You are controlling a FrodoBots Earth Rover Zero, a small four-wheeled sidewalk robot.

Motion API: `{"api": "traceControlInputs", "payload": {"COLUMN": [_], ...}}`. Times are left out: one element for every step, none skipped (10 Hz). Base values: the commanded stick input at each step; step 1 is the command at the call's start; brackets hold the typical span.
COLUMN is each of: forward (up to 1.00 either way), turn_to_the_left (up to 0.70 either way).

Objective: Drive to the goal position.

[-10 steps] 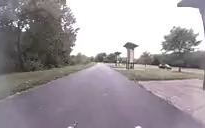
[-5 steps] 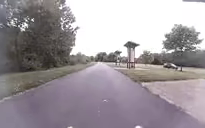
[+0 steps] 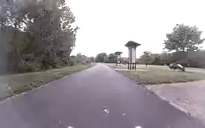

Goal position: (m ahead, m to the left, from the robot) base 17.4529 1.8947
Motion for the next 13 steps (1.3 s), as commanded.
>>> {"api": "traceControlInputs", "payload": {"forward": [0.7,0.7,0.7,0.7,0.7,0.7,0.7,0.7,0.7,0.7,0.7,0.7,0.7], "turn_to_the_left": [0.0,0.0,0.0,0.0,0.0,0.0,0.0,0.0,0.0,0.0,0.0,0.0,0.0]}}
